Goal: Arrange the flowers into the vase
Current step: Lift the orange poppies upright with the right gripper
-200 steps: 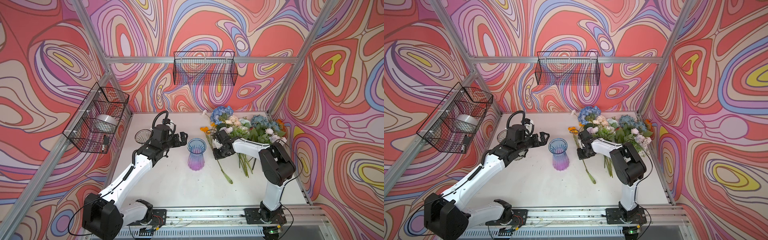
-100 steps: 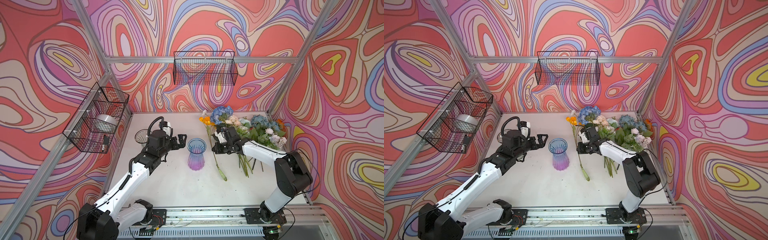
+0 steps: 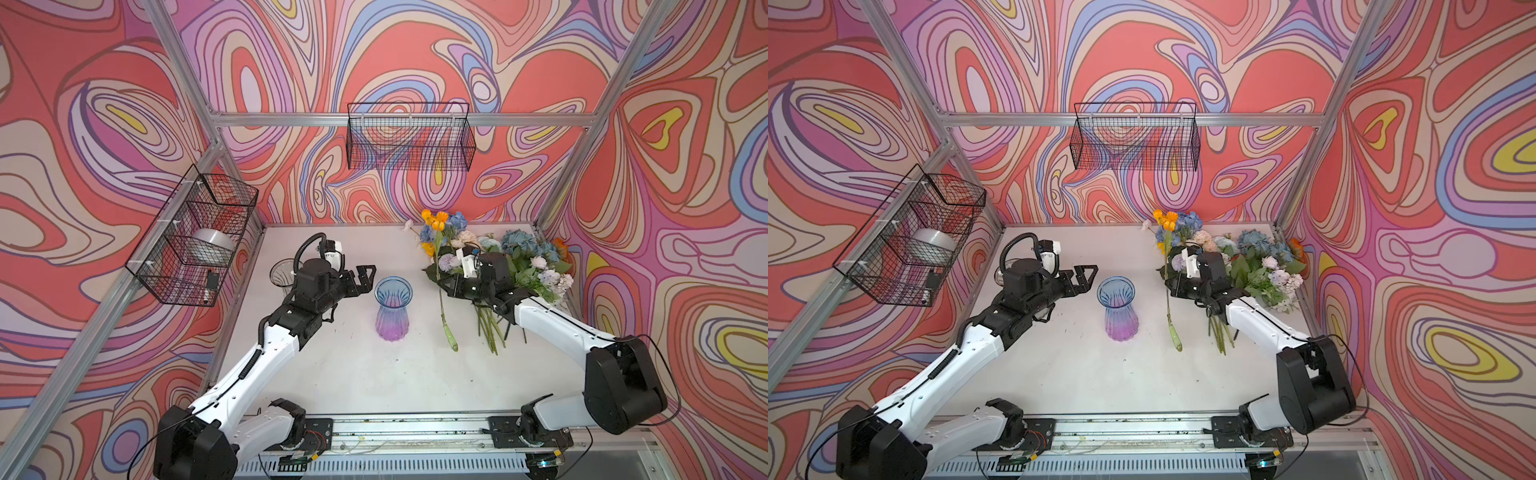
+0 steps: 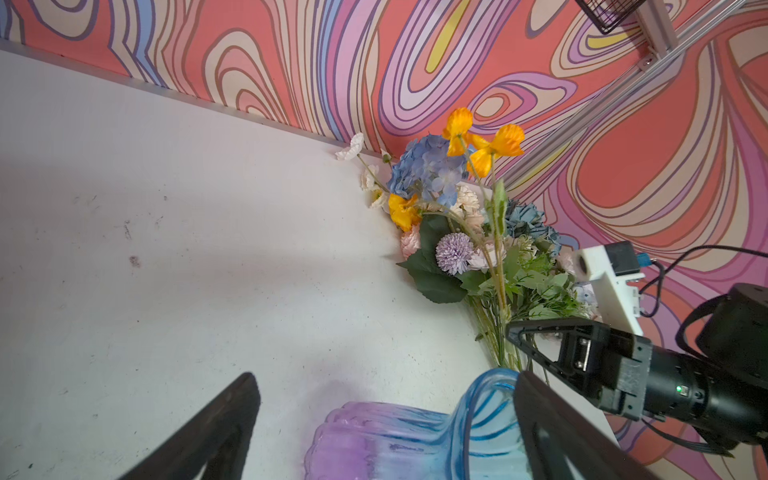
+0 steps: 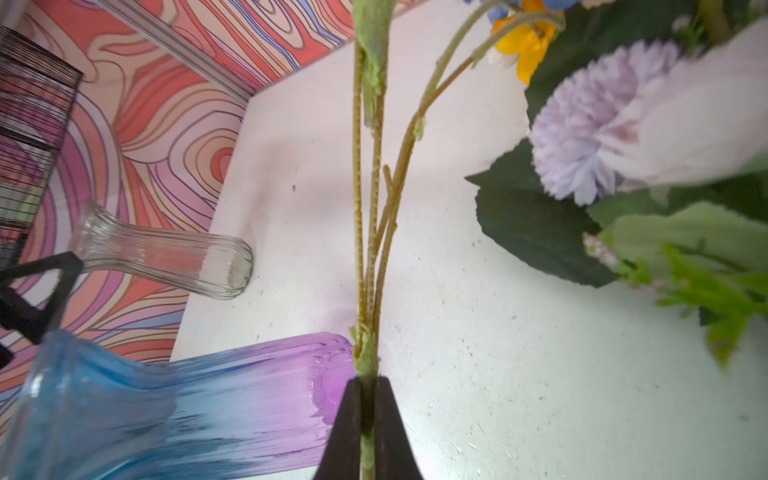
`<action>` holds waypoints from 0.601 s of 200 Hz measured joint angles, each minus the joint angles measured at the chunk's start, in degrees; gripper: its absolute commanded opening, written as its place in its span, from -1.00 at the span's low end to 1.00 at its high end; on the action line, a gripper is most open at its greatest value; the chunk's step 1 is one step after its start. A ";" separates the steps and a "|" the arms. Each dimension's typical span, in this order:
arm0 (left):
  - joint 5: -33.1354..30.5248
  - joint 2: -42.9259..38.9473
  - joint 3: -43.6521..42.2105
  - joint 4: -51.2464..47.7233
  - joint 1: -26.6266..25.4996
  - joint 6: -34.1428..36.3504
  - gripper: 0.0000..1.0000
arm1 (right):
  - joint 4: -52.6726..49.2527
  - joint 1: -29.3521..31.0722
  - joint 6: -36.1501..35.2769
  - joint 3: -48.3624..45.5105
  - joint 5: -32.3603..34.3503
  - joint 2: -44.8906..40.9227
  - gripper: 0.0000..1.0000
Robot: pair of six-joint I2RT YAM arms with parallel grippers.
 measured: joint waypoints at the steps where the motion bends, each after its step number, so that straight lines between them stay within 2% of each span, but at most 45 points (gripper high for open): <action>1: 0.04 0.02 0.00 0.02 0.00 -0.02 0.96 | 0.17 -0.04 0.11 -0.02 -0.07 -0.28 -1.00; 54: 1.16 0.66 0.00 1.03 0.00 -0.68 0.96 | 2.01 -0.50 1.49 -0.11 -0.33 -6.58 -1.00; 120: 1.38 0.66 -0.02 1.75 0.00 -1.57 0.96 | -1.95 -1.73 2.38 -0.26 9.44 -17.70 -1.00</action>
